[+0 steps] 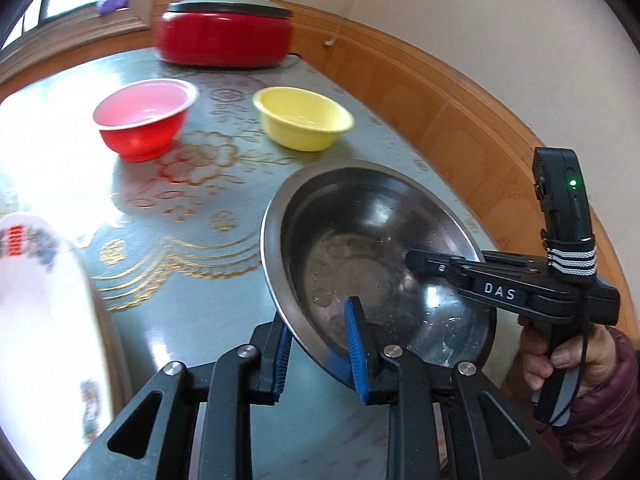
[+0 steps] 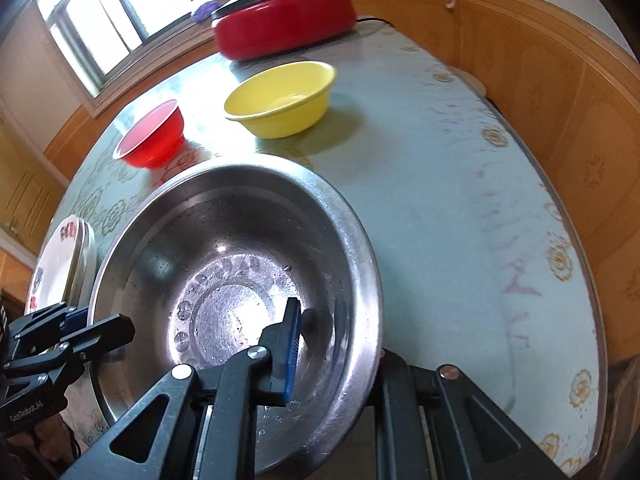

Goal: Organize plates and bowls

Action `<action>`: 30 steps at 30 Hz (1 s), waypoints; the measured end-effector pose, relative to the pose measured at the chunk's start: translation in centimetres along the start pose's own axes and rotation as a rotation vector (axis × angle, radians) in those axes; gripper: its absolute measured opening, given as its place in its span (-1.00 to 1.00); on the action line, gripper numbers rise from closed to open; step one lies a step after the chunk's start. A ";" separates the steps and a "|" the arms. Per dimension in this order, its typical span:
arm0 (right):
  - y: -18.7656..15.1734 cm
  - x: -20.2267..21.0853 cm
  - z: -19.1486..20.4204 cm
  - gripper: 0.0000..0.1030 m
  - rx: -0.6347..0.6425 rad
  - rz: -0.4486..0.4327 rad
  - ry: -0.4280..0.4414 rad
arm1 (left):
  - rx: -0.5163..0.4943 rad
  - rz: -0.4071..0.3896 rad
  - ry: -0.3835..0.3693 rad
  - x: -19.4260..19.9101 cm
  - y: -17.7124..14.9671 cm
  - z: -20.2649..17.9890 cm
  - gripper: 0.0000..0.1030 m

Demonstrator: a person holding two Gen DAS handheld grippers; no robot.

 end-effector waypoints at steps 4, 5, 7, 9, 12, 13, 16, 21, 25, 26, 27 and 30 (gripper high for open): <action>0.2 -0.5 1.3 -0.78 0.035 0.007 0.031 | 0.028 -0.019 0.028 0.9 -0.4 1.2 -0.49; 0.2 -0.8 1.6 -0.78 0.044 0.009 0.035 | 0.032 -0.024 0.040 1.1 -0.6 1.4 -0.49; 0.5 -1.2 2.2 -0.78 0.056 0.013 0.048 | 0.036 -0.037 0.064 1.5 -0.7 1.8 -0.49; 0.6 -1.3 2.5 -0.78 0.063 0.021 0.055 | 0.049 -0.046 0.078 1.8 -0.8 2.3 -0.49; 0.6 -0.9 2.5 -0.79 0.040 0.025 0.088 | 0.054 -0.063 0.094 2.2 -0.8 2.5 -0.49; 0.6 -0.9 2.6 -0.79 0.037 0.025 0.095 | 0.053 -0.072 0.094 2.3 -0.6 2.5 -0.49; 0.6 -1.4 2.8 -0.80 0.038 0.031 0.093 | 0.049 -0.067 0.119 2.1 -0.5 2.6 -0.50; 0.9 -0.7 3.1 -0.80 0.047 0.011 0.087 | 0.054 -0.057 0.136 1.9 -0.8 2.8 -0.50; 0.7 -1.3 3.4 -0.81 0.093 0.017 0.066 | 0.048 -0.060 0.161 1.7 -0.6 2.6 -0.49; 0.6 -1.5 3.3 -0.82 0.103 0.029 0.067 | 0.050 -0.060 0.165 1.8 -0.7 2.7 -0.50; 0.5 -1.6 3.3 -0.82 0.094 0.027 0.081 | 0.055 -0.058 0.164 1.8 -0.7 2.8 -0.50; 0.4 -2.0 3.0 -0.82 0.073 0.032 0.103 | 0.058 -0.053 0.156 2.0 -0.7 2.9 -0.50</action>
Point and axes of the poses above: each gripper's, at about its wrist camera, not at the fingertips, and x roughly against the way its jaws point, z to its left, y to its top, the point moved 4 cm from there along -x, roughly the way its jaws point, and after that the axes turned 6 degrees about -z, right-handed, at the moved point
